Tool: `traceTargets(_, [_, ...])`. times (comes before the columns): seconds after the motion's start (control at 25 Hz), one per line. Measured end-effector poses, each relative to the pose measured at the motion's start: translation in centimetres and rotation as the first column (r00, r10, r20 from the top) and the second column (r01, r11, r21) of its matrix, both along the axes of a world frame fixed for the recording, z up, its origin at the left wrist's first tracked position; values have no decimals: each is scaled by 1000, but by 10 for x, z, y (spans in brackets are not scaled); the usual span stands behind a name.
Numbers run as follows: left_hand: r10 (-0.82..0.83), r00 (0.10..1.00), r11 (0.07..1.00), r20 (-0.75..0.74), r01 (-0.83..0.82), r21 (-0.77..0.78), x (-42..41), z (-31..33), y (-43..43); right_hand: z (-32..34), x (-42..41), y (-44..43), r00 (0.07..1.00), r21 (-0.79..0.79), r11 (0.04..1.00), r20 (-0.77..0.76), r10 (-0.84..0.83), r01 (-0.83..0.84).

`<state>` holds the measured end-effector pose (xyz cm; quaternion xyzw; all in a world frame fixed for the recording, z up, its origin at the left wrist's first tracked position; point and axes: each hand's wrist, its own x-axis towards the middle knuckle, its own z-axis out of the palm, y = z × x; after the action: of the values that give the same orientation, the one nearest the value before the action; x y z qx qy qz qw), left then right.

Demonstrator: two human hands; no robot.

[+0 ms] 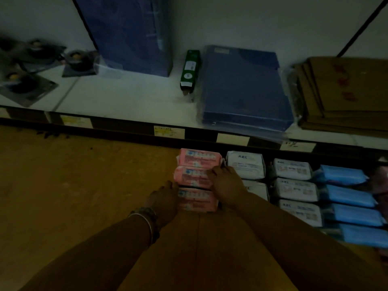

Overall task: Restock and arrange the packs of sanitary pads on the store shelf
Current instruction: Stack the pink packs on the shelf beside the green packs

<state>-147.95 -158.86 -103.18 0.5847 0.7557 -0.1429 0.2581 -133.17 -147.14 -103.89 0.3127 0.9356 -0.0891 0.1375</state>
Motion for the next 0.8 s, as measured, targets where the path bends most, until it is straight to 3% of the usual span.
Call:
traceTargets(0.6, [-76, 996, 995, -54, 72, -64, 8, 6, -5, -5, -16, -6, 997, 86, 996, 79, -21, 14])
traceTargets(0.8, [-118, 992, 991, -35, 116, -68, 5, 15, -7, 6, -15, -6, 989, -165, 978, -55, -140, 129])
